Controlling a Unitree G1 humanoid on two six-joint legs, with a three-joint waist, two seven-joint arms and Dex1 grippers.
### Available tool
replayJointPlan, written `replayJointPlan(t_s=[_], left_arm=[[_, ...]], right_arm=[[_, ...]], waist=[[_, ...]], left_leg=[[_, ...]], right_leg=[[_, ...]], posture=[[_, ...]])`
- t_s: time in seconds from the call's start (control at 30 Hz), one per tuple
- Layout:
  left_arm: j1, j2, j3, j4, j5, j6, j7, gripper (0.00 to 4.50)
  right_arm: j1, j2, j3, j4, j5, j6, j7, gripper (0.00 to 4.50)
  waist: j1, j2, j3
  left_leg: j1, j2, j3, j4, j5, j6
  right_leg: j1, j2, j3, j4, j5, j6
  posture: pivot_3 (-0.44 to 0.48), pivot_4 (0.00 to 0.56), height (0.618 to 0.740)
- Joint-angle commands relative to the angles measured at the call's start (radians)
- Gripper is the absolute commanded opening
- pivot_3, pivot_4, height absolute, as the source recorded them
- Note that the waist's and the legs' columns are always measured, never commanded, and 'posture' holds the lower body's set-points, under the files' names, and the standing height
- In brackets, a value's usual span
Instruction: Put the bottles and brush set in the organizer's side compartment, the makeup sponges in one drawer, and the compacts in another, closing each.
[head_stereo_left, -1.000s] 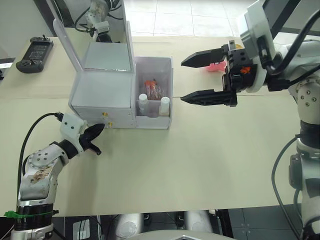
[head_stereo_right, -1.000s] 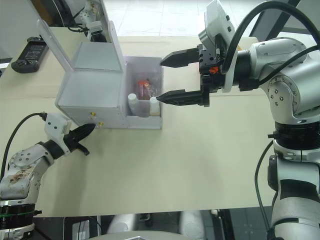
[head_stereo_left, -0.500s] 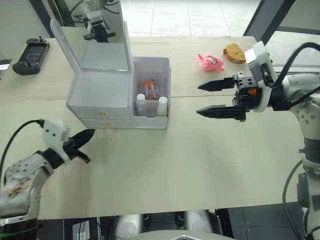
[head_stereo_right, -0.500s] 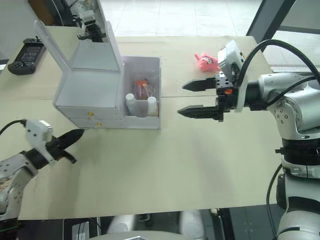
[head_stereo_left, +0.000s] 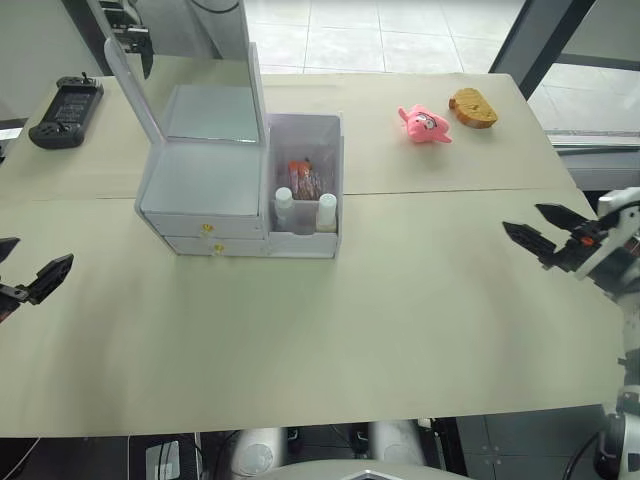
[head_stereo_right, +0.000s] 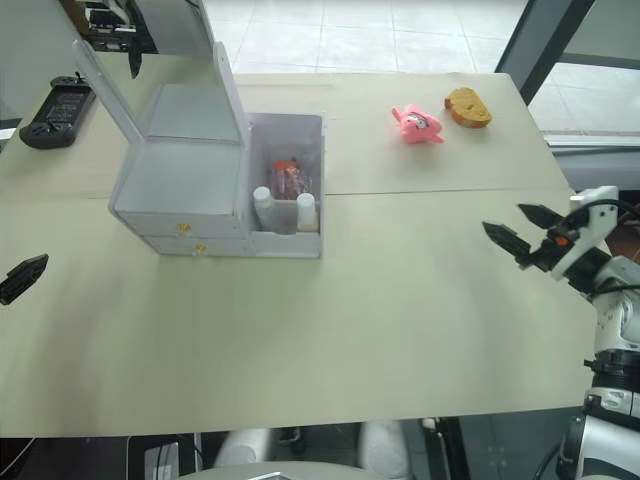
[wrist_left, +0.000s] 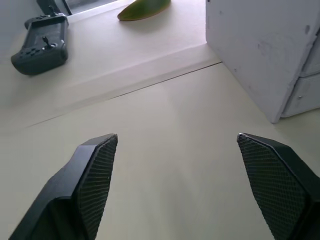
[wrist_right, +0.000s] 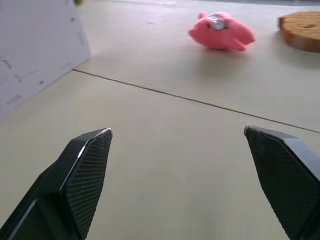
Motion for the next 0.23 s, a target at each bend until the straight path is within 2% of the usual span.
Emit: replayJointPlan(t_s=[0.03,0.23], left_arm=[[-0.017,0.016,-0.021,0.009,0.058,-0.033,0.052,4.48],[-0.022,-0.003,-0.033,-0.029,0.039,-0.016,0.051,4.48]], right_arm=[[0.016,0.032,-0.044,-0.066,-0.004,-0.114,-0.048,4.5],[0.023,0.074,-0.005,-0.173,0.003,-0.082,-0.076,4.5]], waist=[[-0.01,0.0,0.0],[-0.025,0.0,0.0]], left_leg=[[0.001,0.0,0.0,-0.001,0.0,-0.001],[0.002,0.001,0.0,-0.004,0.001,-0.002]], right_leg=[[0.0,0.0,0.001,0.0,0.0,0.0],[-0.001,0.001,0.002,0.001,0.0,0.0]], posture=[[0.0,0.15,0.74],[0.0,0.15,0.74]])
